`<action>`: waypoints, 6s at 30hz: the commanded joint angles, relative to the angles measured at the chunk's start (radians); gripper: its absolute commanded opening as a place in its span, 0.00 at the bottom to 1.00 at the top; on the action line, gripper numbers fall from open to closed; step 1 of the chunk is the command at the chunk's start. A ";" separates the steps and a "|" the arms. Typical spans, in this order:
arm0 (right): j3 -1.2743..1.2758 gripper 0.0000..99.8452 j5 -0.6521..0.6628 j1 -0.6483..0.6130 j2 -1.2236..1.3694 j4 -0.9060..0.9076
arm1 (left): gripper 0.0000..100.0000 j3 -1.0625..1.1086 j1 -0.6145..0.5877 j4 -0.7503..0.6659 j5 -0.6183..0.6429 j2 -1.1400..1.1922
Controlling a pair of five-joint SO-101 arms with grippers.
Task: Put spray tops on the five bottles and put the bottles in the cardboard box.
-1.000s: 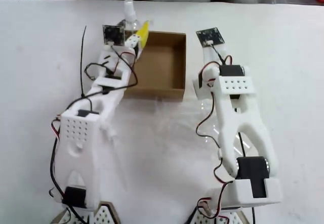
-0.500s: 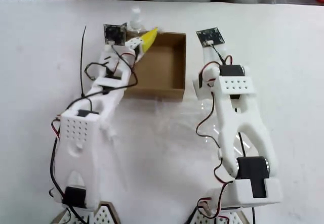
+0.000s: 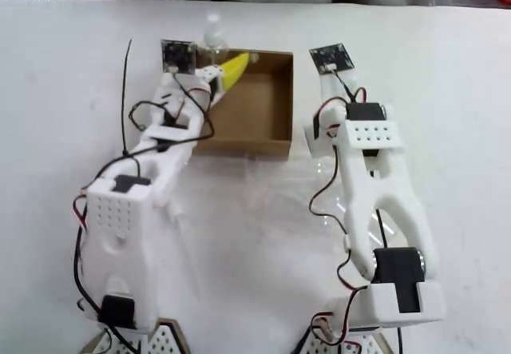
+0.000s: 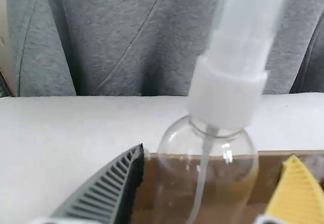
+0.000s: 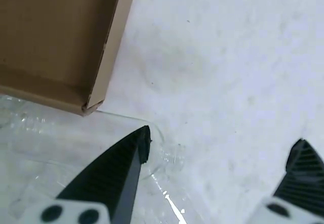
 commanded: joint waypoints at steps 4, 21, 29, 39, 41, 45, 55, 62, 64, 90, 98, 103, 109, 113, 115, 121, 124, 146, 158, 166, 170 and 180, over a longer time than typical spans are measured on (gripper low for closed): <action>-0.006 0.38 0.014 0.013 -0.047 -0.013 | 0.40 0.086 -0.008 0.006 0.000 -0.208; -0.006 0.38 0.014 0.013 -0.047 -0.013 | 0.40 0.272 -0.025 0.697 0.002 -0.771; -0.006 0.38 0.014 0.013 -0.047 -0.013 | 0.23 0.272 -0.071 1.003 0.051 -0.986; -0.011 0.38 0.006 0.013 -0.058 -0.002 | 0.03 0.341 -0.174 1.335 0.055 -1.127; -0.029 0.38 0.005 0.019 -0.071 0.041 | 0.02 0.402 -0.177 1.335 0.055 -1.147; -0.061 0.38 0.005 0.041 -0.140 0.140 | 0.02 0.568 -0.179 1.335 0.055 -1.201; -0.014 0.36 0.003 -0.007 -0.291 0.344 | 0.02 0.775 -0.530 1.370 0.055 -1.498; 0.120 0.08 0.011 -0.008 -0.424 0.346 | 0.03 0.655 -0.582 1.554 0.049 -1.400; 0.164 0.08 0.012 -0.013 -0.476 0.346 | 0.03 0.620 -0.584 1.576 0.049 -1.328; 0.565 0.33 0.486 -0.252 -0.602 0.223 | 0.03 0.764 -0.598 1.376 -0.072 -1.147; 0.703 0.33 0.528 -0.331 -0.602 0.061 | 0.03 0.766 -0.596 1.376 -0.072 -1.144; 0.729 0.33 0.545 -0.367 -0.601 0.024 | 0.03 0.766 -0.596 1.376 -0.072 -1.141; 0.741 0.31 0.546 -0.390 -0.568 0.001 | 0.03 0.767 -0.596 1.376 -0.072 -1.139; 0.732 0.17 0.546 -0.430 -0.446 -0.044 | 0.03 0.767 -0.596 1.376 -0.074 -1.139; 0.713 0.10 0.545 -0.449 -0.400 -0.050 | 0.03 0.767 -0.596 1.376 -0.074 -1.139; 0.671 0.03 0.545 -0.466 -0.458 -0.015 | 0.03 0.769 -0.598 1.376 -0.074 -1.139; 0.641 0.03 0.569 -0.538 -0.552 0.070 | 0.03 0.769 -0.598 1.376 -0.074 -1.138; 0.647 0.17 0.773 -0.886 -0.478 0.056 | 0.03 0.813 -0.598 1.286 -0.074 -1.145; 0.451 0.28 0.698 -0.734 -0.458 0.223 | 0.03 0.816 -0.598 1.286 -0.074 -1.145; 0.399 0.28 0.695 -0.679 -0.538 0.340 | 0.03 0.815 -0.598 1.286 -0.075 -1.145; 0.413 0.20 0.600 -0.562 -0.707 0.378 | 0.03 0.813 -0.595 1.286 -0.075 -1.145; 0.710 0.02 0.333 -0.105 -1.213 0.375 | 0.03 0.720 -0.542 1.395 -0.075 -1.147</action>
